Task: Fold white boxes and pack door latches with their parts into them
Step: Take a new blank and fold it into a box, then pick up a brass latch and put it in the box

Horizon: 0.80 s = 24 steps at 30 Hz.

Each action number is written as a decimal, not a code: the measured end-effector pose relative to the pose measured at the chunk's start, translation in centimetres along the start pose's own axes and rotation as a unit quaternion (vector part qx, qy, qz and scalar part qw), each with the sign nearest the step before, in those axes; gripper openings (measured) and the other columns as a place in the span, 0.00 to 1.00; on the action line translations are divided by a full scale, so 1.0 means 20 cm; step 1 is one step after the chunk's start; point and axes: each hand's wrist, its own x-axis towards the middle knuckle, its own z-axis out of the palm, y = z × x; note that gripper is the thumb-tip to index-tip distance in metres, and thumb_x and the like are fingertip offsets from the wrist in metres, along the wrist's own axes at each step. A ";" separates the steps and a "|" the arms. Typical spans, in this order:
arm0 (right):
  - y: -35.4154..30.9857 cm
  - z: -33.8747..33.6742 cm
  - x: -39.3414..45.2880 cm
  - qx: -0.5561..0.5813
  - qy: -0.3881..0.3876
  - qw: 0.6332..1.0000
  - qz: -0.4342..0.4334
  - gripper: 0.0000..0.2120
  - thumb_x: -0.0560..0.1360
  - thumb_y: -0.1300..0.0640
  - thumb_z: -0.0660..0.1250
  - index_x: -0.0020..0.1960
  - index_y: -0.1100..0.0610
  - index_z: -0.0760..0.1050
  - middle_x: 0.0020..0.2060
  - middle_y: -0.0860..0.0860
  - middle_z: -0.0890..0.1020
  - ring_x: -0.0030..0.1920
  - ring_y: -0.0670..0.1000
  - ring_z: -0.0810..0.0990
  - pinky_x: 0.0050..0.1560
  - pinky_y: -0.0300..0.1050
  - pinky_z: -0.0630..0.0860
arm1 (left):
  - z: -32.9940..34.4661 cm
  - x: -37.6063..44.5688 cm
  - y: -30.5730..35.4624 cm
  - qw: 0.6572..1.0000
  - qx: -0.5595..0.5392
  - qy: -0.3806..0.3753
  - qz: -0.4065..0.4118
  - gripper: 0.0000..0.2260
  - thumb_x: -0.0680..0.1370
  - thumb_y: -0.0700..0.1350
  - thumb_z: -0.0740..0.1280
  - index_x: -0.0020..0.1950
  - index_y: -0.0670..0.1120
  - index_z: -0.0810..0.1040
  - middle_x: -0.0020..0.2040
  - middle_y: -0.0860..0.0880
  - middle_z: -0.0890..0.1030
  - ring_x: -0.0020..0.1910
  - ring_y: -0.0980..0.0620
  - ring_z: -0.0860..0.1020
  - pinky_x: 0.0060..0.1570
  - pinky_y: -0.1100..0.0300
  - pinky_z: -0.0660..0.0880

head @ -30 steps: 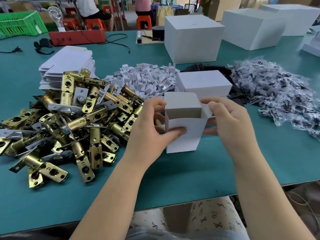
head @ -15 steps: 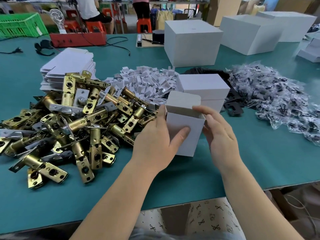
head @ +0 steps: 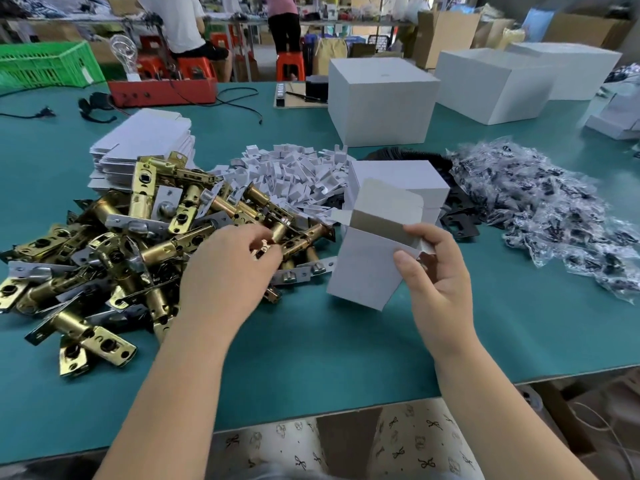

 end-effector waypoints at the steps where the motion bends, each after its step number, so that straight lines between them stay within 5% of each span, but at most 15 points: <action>1: 0.00 0.00 0.00 0.002 -0.005 1.000 0.003 0.13 0.72 0.51 0.68 0.56 0.44 0.73 0.44 0.39 0.76 0.39 0.37 0.75 0.43 0.28 0.70 | -0.03 0.00 -0.02 1.000 0.030 -0.005 -0.003 0.13 0.78 0.52 0.67 0.61 0.54 0.81 0.53 0.53 0.81 0.43 0.56 0.74 0.41 0.60 0.69; 3: 0.01 0.01 0.00 -0.009 -0.026 1.000 0.007 0.14 0.73 0.56 0.67 0.56 0.45 0.72 0.47 0.47 0.76 0.41 0.39 0.77 0.43 0.29 0.71 | -0.06 0.00 -0.03 0.997 0.078 -0.027 0.001 0.15 0.77 0.52 0.67 0.63 0.53 0.80 0.57 0.51 0.80 0.50 0.53 0.74 0.46 0.57 0.69; 8: 0.01 0.02 -0.01 -0.037 -0.057 0.998 0.017 0.15 0.73 0.56 0.66 0.57 0.43 0.72 0.49 0.44 0.77 0.42 0.41 0.77 0.45 0.31 0.71 | -0.04 -0.05 0.02 0.963 0.222 -0.146 0.038 0.25 0.74 0.62 0.68 0.69 0.55 0.72 0.62 0.52 0.72 0.58 0.50 0.75 0.43 0.57 0.69; 14: 0.01 0.01 0.00 -0.017 -0.041 0.999 0.030 0.15 0.73 0.57 0.65 0.56 0.43 0.73 0.45 0.44 0.75 0.40 0.38 0.75 0.44 0.28 0.70 | 0.04 -0.15 0.02 0.947 0.308 -0.082 -0.036 0.40 0.70 0.67 0.70 0.73 0.50 0.57 0.66 0.46 0.64 0.62 0.45 0.72 0.39 0.55 0.70; 21: 0.00 0.00 0.00 -0.021 -0.038 0.999 0.032 0.15 0.73 0.57 0.65 0.55 0.41 0.73 0.45 0.45 0.76 0.40 0.38 0.76 0.42 0.27 0.70 | 0.02 -0.10 -0.04 0.929 0.306 -0.105 0.179 0.19 0.78 0.50 0.68 0.68 0.58 0.72 0.62 0.56 0.71 0.60 0.52 0.68 0.34 0.62 0.69; 24: 0.00 0.00 0.00 -0.022 -0.037 0.999 0.030 0.15 0.73 0.57 0.65 0.55 0.41 0.72 0.45 0.44 0.76 0.39 0.38 0.76 0.41 0.27 0.70 | -0.04 -0.06 -0.07 0.915 0.284 -0.099 0.269 0.14 0.66 0.42 0.80 0.49 0.52 0.84 0.47 0.52 0.80 0.48 0.47 0.76 0.25 0.59 0.73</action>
